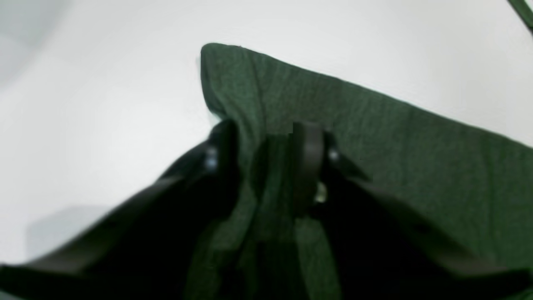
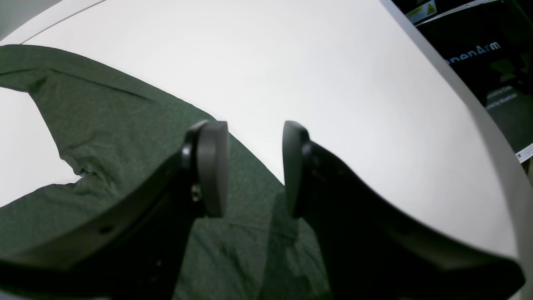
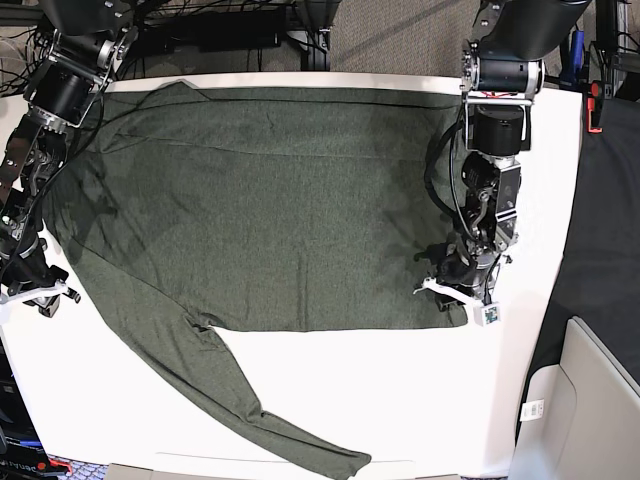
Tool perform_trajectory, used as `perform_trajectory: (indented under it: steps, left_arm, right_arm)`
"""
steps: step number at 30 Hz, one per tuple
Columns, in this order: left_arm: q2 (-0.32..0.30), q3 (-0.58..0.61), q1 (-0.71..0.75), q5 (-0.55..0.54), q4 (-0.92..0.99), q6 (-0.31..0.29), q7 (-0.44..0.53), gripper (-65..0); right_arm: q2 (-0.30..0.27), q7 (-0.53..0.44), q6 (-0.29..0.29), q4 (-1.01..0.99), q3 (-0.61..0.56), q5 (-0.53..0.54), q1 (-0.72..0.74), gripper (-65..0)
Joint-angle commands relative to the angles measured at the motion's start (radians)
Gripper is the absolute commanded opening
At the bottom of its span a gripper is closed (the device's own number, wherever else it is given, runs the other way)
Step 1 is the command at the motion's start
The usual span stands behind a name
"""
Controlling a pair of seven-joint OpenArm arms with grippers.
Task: Fold the T-shirt properly
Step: 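Lower both grippers and grasp the shirt's side edges near the hem, then lift the hem with both grippers and fold it over toward the collar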
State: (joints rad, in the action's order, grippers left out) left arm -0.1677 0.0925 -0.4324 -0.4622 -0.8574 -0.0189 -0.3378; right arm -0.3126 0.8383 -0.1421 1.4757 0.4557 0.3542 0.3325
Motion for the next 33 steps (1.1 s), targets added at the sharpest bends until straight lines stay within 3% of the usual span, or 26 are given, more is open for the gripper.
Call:
perform_trajectory:
  steps: [1,4,5,13,18,23,27,33]
  left_arm:
    - [0.001,0.006,-0.01,-0.007,-0.003,-0.005,-0.04,-53.8]
    - [0.001,0.003,-0.01,-0.007,-0.004,-0.005,-0.047,-64.6]
    - [0.001,0.003,-0.01,-0.007,-0.006,-0.005,-0.048,-65.0]
    - [-0.025,-0.001,0.066,-0.008,-0.225,-0.005,-0.102,-64.9]
    - [-0.028,-0.003,0.131,-0.008,-0.38,-0.003,-0.148,-64.9]
    - [-0.048,-0.004,0.188,-0.011,-0.451,-0.003,-0.148,-64.9]
    - [-0.048,-0.004,0.229,-0.011,-0.507,-0.003,-0.149,-64.9]
    - [-0.06,-0.004,0.277,-0.011,-0.566,-0.003,-0.149,-64.9]
  right_arm:
    - [-0.018,-0.026,-0.006,0.019,0.005,0.009,0.027,-42.8]
    - [-0.018,-0.027,-0.006,0.019,0.007,0.009,0.027,-42.8]
    - [-0.018,-0.027,-0.006,0.019,0.007,0.009,0.029,-42.8]
    - [-0.018,-0.029,-0.003,0.007,0.001,-0.001,0.052,-42.4]
    - [-0.015,-0.029,-0.003,-0.089,-0.005,-0.093,0.124,-42.3]
    - [0.003,-0.032,-0.003,-0.234,-0.091,-0.205,0.219,-42.3]
    - [0.003,-0.119,-0.003,-0.359,-0.2,-0.274,0.268,-42.2]
    - [-0.001,-0.179,-0.003,-0.562,-0.277,-0.304,0.36,-42.1]
